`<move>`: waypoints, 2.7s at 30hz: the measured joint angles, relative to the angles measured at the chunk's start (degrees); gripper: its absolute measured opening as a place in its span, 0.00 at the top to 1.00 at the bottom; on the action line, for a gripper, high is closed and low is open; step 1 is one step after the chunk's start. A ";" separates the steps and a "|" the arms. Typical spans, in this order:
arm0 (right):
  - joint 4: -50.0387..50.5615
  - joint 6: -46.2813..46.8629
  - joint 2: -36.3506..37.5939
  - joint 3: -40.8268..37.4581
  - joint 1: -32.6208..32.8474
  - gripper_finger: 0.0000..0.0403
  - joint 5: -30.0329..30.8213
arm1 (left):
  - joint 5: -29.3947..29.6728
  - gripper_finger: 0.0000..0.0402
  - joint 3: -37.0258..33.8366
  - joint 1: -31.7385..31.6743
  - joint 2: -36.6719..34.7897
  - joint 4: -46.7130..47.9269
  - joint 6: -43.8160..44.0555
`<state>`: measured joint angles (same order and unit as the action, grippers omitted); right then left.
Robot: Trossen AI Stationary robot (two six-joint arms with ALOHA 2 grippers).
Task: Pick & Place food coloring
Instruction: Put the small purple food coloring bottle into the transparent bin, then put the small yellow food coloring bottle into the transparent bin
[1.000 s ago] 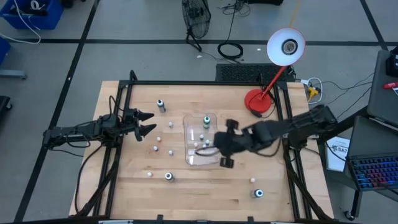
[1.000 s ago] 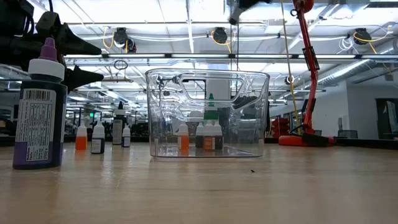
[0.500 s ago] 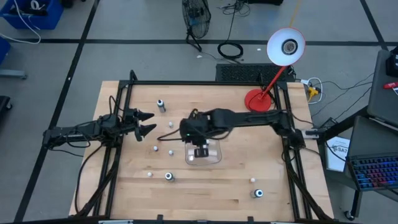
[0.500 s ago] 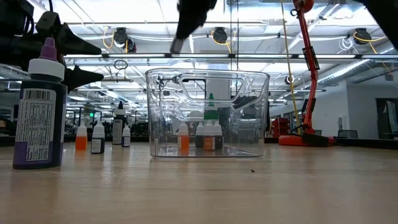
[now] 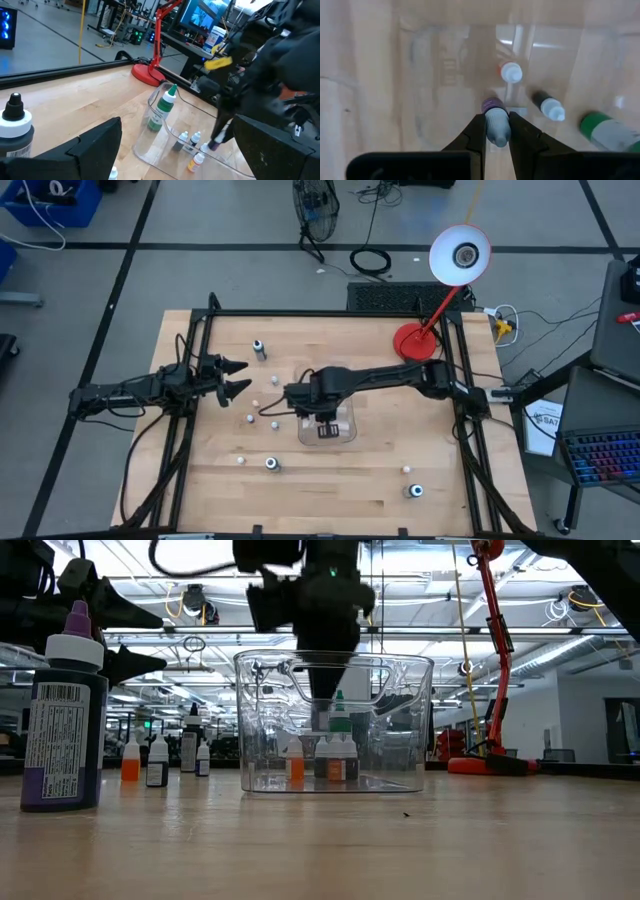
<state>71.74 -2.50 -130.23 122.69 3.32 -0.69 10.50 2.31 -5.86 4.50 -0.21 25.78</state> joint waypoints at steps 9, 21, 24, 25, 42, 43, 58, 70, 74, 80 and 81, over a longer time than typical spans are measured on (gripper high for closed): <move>-5.85 -0.95 0.11 -6.31 -0.73 0.89 -3.23 | 0.00 0.06 0.00 0.01 0.01 0.02 0.00; -10.48 -1.23 0.11 -10.94 -1.91 0.89 -6.99 | 0.00 0.06 0.00 0.01 0.01 0.00 0.00; -10.93 -1.23 0.22 -11.34 -1.86 0.89 -7.03 | 0.00 0.06 0.00 0.01 0.01 0.00 0.00; -10.93 -1.23 0.22 -11.34 -1.86 0.88 -7.03 | 0.00 0.06 0.00 0.01 0.00 0.00 0.00; -10.05 11.26 8.52 -11.43 -1.03 0.59 -6.92 | 0.00 0.06 0.00 0.01 0.01 0.01 0.00; -9.14 12.74 9.85 -11.43 -0.70 0.60 -6.86 | 0.00 0.06 0.01 0.00 0.01 0.00 0.00; 15.00 64.39 21.14 -11.39 19.38 0.61 -2.81 | 0.00 0.06 0.02 0.01 0.01 0.02 0.00; 13.72 87.42 21.02 -24.24 31.95 0.61 -1.16 | 0.00 0.06 0.00 0.01 0.01 0.04 0.00; 12.65 87.47 21.12 -28.84 32.70 0.61 -1.66 | 0.00 0.06 0.00 0.01 0.01 0.02 0.00; 4.96 85.58 21.11 -35.37 32.52 0.61 -4.98 | 0.00 0.06 0.00 0.00 -0.01 0.03 0.00; 3.43 85.17 21.11 -36.42 32.39 0.61 -5.58 | 0.00 0.06 0.00 0.00 0.00 0.02 0.00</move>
<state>75.17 82.67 -109.12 86.27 35.71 -6.28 10.50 2.31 -5.85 4.51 -0.19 25.78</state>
